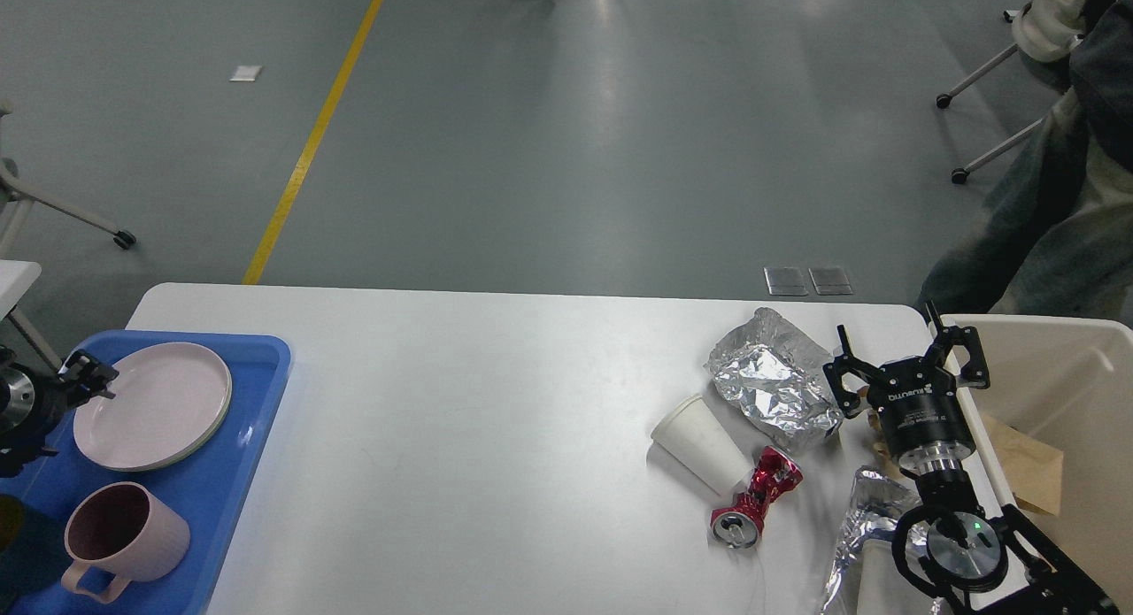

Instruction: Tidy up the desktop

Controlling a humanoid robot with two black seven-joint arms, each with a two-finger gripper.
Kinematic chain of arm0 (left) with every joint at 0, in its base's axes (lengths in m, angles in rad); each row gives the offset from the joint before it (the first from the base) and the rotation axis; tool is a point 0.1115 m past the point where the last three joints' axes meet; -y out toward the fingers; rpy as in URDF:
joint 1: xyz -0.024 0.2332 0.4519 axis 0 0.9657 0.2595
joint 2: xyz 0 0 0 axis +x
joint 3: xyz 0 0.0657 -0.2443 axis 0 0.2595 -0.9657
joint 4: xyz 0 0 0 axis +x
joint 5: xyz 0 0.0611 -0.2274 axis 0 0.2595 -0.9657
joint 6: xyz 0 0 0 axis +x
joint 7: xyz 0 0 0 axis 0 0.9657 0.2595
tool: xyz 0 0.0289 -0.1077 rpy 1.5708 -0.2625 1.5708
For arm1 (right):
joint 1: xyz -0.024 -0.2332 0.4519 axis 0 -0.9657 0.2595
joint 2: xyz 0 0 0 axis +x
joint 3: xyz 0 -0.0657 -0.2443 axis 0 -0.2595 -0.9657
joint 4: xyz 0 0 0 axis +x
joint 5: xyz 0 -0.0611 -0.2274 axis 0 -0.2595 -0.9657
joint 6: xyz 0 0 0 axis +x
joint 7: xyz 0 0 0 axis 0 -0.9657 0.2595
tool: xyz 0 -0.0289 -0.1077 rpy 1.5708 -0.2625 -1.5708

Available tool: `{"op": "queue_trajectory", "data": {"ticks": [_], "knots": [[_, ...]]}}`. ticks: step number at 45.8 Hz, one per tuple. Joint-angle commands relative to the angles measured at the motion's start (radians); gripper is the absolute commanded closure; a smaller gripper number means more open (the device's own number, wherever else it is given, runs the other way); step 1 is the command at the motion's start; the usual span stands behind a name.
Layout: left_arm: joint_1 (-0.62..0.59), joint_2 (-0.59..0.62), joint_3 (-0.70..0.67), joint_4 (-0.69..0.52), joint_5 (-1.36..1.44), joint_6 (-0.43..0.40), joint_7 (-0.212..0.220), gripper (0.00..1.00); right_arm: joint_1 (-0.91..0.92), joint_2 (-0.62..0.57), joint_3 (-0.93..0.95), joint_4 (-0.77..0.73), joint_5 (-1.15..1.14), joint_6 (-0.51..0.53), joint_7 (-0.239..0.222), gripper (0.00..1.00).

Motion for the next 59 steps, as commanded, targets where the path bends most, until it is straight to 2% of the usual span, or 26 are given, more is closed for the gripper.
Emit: {"op": "queue_trajectory", "data": {"ticks": [1, 5, 9, 16, 23, 29, 32, 34, 41, 44, 52, 55, 59], "knots": [[-0.095, 0.039, -0.05, 0.001, 0.0, -0.052, 0.001, 0.04, 0.0, 0.0, 0.0, 0.0, -0.001, 0.0, 0.0, 0.0], [-0.1, 0.071, -0.175, 0.001, 0.0, -0.061, -0.01, 0.04, 0.0, 0.0, 0.0, 0.0, 0.0, 0.0, 0.0, 0.0], [-0.063, 0.077, -0.381, 0.003, 0.0, -0.059, -0.017, 0.04, 0.0, 0.0, 0.0, 0.0, -0.001, 0.0, 0.0, 0.0], [0.032, 0.108, -0.868, 0.003, 0.0, -0.064, -0.016, 0.04, 0.0, 0.0, 0.0, -0.001, 0.0, 0.0, 0.0, 0.0], [0.216, 0.058, -1.425, 0.001, 0.001, -0.078, -0.016, 0.04, 0.0, 0.0, 0.0, 0.0, 0.0, 0.0, 0.0, 0.0], [0.331, -0.025, -1.743, 0.001, 0.001, -0.116, -0.018, 0.04, 0.0, 0.0, 0.0, 0.0, -0.001, 0.0, 0.0, 0.0], [0.38, -0.088, -1.855, -0.004, 0.001, -0.154, -0.03, 0.04, 0.0, 0.0, 0.0, -0.001, 0.0, 0.0, 0.0, 0.0], [0.41, -0.125, -1.904, -0.028, 0.0, -0.162, -0.056, 0.04, 0.0, 0.0, 0.0, 0.0, -0.001, 0.0, 0.0, 0.0], [0.564, -0.157, -1.978, -0.186, 0.037, -0.154, -0.235, 0.04, 0.0, 0.0, 0.0, 0.0, -0.001, 0.0, 0.0, 0.0], [0.621, -0.183, -2.041, -0.227, 0.064, -0.154, -0.278, 0.04, 0.0, 0.0, 0.0, 0.0, 0.0, 0.0, 0.0, 0.0], [0.791, -0.31, -2.28, -0.356, 0.309, -0.157, -0.283, 0.04, 0.0, 0.0, 0.0, 0.0, 0.0, 0.0, 0.0, 0.0], [0.821, -0.367, -2.386, -0.362, 0.403, -0.164, -0.277, 0.04, 0.0, 0.0, 0.0, 0.0, -0.001, 0.0, 0.0, 0.0], [0.853, -0.42, -2.437, -0.375, 0.463, -0.176, -0.263, 0.04, 0.0, 0.0, 0.0, 0.0, -0.001, 0.0, 0.0, 0.0]]}}
